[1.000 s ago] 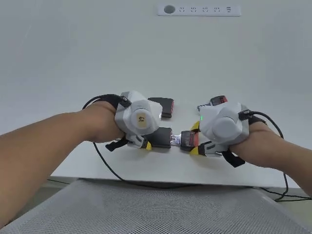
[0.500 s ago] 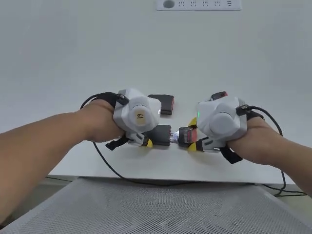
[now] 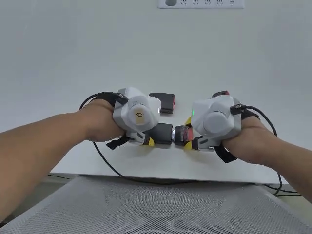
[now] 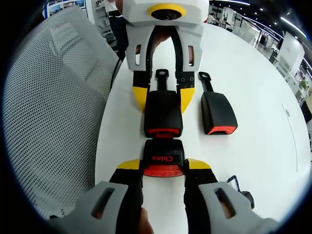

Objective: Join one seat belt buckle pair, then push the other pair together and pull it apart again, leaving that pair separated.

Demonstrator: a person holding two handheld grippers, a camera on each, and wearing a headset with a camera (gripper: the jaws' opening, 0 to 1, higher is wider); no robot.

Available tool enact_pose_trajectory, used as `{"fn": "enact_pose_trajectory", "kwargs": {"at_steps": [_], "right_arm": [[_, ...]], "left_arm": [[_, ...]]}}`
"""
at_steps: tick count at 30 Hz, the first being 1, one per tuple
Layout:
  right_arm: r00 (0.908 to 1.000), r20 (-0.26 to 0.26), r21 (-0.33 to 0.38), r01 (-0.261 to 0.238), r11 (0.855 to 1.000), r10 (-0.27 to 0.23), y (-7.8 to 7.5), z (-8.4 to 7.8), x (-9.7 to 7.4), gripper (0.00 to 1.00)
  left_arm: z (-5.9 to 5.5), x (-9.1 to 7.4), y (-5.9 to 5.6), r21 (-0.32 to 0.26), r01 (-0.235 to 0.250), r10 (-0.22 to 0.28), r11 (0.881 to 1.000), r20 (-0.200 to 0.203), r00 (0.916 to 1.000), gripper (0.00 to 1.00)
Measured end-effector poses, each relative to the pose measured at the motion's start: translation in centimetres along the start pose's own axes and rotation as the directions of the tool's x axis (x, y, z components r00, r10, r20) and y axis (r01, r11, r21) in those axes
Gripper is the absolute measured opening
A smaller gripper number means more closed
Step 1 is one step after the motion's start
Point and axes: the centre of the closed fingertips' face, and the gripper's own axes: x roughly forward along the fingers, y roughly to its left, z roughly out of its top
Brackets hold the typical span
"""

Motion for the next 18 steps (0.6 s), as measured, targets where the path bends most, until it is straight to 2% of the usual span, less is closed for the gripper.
{"fn": "enact_pose_trajectory", "kwargs": {"at_steps": [18], "right_arm": [[0.9998,-0.019,-0.006,-0.001,1.0,0.001,0.01,0.18,-0.07,0.3]], "left_arm": [[0.16,-0.05,-0.02,0.005,0.0,0.0,1.0,0.015,0.9999,0.31]]}}
